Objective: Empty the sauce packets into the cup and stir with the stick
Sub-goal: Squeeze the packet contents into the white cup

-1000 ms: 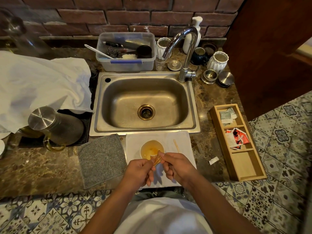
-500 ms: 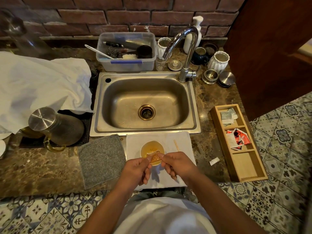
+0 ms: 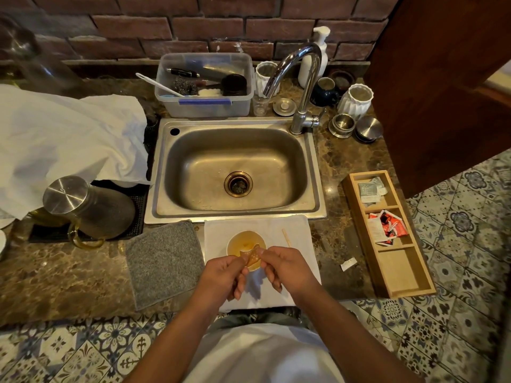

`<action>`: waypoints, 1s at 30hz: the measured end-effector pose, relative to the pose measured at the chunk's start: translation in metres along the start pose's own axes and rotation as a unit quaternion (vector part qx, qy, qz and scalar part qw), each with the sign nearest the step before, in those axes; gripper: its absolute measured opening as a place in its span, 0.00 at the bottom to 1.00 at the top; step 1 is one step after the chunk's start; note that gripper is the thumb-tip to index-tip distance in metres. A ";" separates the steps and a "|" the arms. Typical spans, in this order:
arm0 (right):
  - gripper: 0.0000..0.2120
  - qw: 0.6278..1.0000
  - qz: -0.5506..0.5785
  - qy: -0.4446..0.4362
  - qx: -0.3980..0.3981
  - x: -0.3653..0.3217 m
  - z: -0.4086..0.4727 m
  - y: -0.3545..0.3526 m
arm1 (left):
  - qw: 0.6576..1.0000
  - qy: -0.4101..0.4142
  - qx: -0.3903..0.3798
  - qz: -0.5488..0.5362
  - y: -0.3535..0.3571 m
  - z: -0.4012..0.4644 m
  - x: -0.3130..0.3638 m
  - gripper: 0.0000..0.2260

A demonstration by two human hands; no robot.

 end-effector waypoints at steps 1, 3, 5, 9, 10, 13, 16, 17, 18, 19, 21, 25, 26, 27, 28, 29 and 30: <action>0.19 1.000 0.002 -0.004 -0.005 -0.001 0.000 -0.001 | 1.000 0.006 -0.002 0.002 0.000 -0.001 0.003 0.18; 0.20 1.000 -0.002 -0.011 -0.019 -0.003 0.000 -0.003 | 0.999 0.029 -0.009 0.014 0.002 -0.004 0.010 0.18; 0.20 0.999 -0.012 -0.024 -0.031 -0.004 0.000 -0.006 | 0.998 0.047 -0.020 0.033 0.005 -0.008 0.016 0.17; 0.14 0.997 -0.024 -0.060 -0.045 -0.005 -0.002 -0.018 | 0.990 0.083 -0.059 0.097 0.014 -0.015 0.029 0.16; 0.14 0.996 -0.025 -0.070 -0.044 -0.006 -0.003 -0.022 | 0.987 0.092 -0.065 0.111 0.017 -0.017 0.032 0.15; 0.12 0.994 -0.028 -0.098 -0.035 -0.008 -0.006 -0.035 | 0.983 0.108 -0.068 0.133 0.029 -0.016 0.038 0.14; 0.12 0.994 -0.003 -0.104 -0.031 -0.003 -0.009 -0.050 | 0.977 0.122 -0.080 0.156 0.045 -0.009 0.042 0.15; 0.12 0.994 0.005 -0.103 -0.030 0.000 -0.011 -0.057 | 0.974 0.126 -0.086 0.168 0.052 -0.007 0.043 0.15; 0.12 0.995 0.009 -0.101 -0.025 0.003 -0.013 -0.065 | 0.971 0.129 -0.090 0.181 0.058 -0.004 0.044 0.15; 0.13 0.995 0.009 -0.100 -0.016 0.006 -0.015 -0.074 | 0.967 0.132 -0.093 0.196 0.066 -0.001 0.045 0.15; 0.14 0.994 -0.001 -0.104 0.009 0.011 -0.020 -0.093 | 0.960 0.134 -0.099 0.226 0.082 0.003 0.045 0.14; 0.15 0.991 -0.006 -0.119 0.067 0.017 -0.030 -0.128 | 0.951 0.120 -0.122 0.258 0.119 0.012 0.041 0.13; 0.16 0.990 0.000 -0.118 0.083 0.019 -0.033 -0.136 | 0.948 0.118 -0.127 0.268 0.127 0.015 0.040 0.12; 0.15 0.989 0.004 -0.114 0.093 0.021 -0.035 -0.144 | 0.945 0.117 -0.131 0.277 0.135 0.018 0.038 0.11; 0.14 0.990 0.006 -0.106 0.097 0.024 -0.036 -0.151 | 0.943 0.116 -0.135 0.282 0.143 0.023 0.036 0.11; 0.13 0.991 0.008 -0.093 0.097 0.029 -0.036 -0.158 | 0.942 0.115 -0.139 0.283 0.151 0.028 0.034 0.11; 0.13 0.992 0.008 -0.078 0.095 0.034 -0.036 -0.165 | 0.941 0.111 -0.144 0.286 0.159 0.033 0.031 0.11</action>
Point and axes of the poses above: each hand's wrist, its own z-axis towards the middle knuckle, its own y-axis out of the palm, x = y × z, the point moved 7 cm from there along z, towards the middle knuckle, and after that the axes turned 7 degrees about z, right-handed, at the moved point
